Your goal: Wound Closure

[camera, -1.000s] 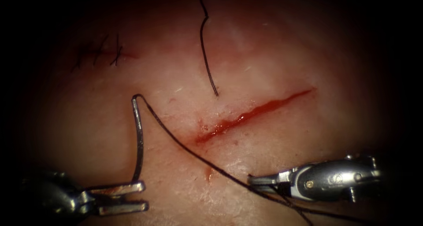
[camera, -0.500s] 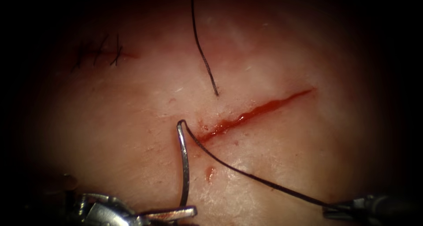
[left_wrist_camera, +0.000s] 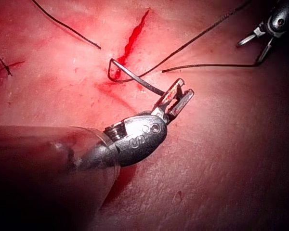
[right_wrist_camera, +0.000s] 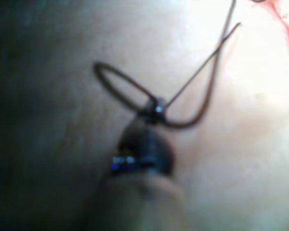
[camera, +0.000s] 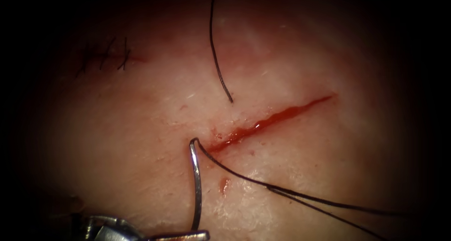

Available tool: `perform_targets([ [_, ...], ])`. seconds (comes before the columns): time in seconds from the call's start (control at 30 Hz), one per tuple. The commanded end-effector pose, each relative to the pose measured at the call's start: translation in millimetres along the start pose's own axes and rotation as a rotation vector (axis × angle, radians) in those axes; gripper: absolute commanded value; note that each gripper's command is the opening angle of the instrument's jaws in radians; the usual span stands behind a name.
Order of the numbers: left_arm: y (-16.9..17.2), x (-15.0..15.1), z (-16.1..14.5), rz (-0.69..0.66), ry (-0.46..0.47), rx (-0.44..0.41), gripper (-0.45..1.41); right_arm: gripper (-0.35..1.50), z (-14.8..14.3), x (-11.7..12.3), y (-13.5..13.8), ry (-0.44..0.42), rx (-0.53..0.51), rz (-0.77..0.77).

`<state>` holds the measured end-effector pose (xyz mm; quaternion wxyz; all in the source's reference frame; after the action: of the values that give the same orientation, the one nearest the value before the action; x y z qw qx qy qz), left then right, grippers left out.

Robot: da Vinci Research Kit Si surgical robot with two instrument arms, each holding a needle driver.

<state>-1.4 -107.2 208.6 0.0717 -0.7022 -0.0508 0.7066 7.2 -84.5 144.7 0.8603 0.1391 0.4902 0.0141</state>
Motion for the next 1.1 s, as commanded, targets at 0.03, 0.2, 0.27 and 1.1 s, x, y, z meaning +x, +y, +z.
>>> perform_targets([
  [0.03,0.8,-0.3,0.1,-0.007,0.0,0.004,-0.45,1.38,0.6,0.2,0.2,0.001,-0.015,0.018],
  [0.2,0.3,0.7,-2.9,-0.018,-0.005,0.008,-0.45,1.35,-1.1,0.9,2.8,-0.034,0.081,0.014],
  [0.27,0.2,0.9,-3.9,-0.021,-0.004,0.004,-0.45,1.3,-1.6,1.5,4.5,-0.087,0.153,-0.021],
  [1.1,-1.8,5.1,-8.0,0.004,0.038,-0.062,-0.45,1.3,12.4,9.0,16.2,0.025,0.043,-0.087],
])
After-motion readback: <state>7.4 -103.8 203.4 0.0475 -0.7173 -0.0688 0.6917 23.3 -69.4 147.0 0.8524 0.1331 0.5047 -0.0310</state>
